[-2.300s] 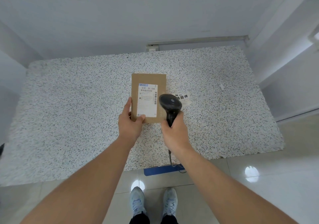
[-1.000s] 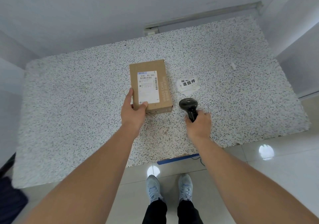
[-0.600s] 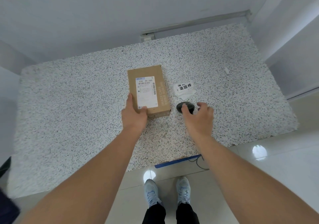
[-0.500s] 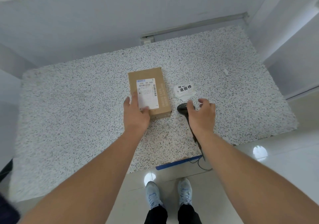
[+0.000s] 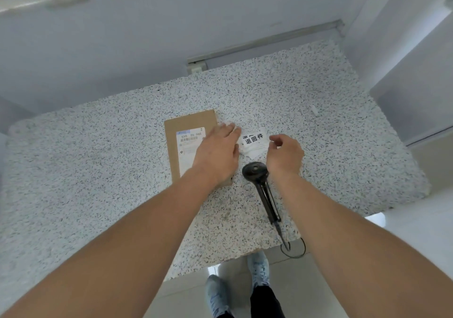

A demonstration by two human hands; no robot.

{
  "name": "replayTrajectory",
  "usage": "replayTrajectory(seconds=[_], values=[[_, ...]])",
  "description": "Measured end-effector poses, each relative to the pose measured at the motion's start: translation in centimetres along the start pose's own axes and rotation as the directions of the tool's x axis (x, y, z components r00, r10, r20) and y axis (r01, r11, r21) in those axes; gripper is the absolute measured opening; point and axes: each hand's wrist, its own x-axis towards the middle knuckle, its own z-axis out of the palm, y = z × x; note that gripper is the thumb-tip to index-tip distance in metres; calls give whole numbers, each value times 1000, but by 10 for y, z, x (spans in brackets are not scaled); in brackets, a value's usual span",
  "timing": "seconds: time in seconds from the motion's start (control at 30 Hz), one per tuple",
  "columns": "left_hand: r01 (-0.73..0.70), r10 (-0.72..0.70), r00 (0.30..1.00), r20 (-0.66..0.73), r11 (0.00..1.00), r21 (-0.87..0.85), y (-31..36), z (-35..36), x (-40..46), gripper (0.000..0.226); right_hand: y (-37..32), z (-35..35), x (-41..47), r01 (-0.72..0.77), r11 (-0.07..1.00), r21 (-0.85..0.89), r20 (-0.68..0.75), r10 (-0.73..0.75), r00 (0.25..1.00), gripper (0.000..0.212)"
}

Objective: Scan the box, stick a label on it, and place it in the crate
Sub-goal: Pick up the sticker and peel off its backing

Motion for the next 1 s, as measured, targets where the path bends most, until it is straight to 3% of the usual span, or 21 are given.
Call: replayTrajectory(seconds=[0.13, 0.3, 0.47, 0.73, 1.0], values=[[-58, 35, 990, 134, 984, 169, 6, 19, 31, 55, 6, 16, 26, -15, 1000, -1, 32, 15, 999, 21], [-1, -46, 977, 209, 976, 216, 16, 36, 57, 47, 10, 34, 48, -50, 998, -35, 101, 54, 993, 34], [29, -84, 968, 236, 973, 227, 23, 37, 65, 19, 19, 43, 53, -1, 1000, -7, 61, 1, 998, 24], [76, -117, 962, 247, 983, 167, 30, 27, 68, 13, 27, 29, 46, -17, 993, 116, 10, 16, 1000, 7], [98, -131, 968, 212, 982, 159, 37, 8, 47, 6, 20, 6, 29, -17, 971, 238, 46, 6, 999, 18]])
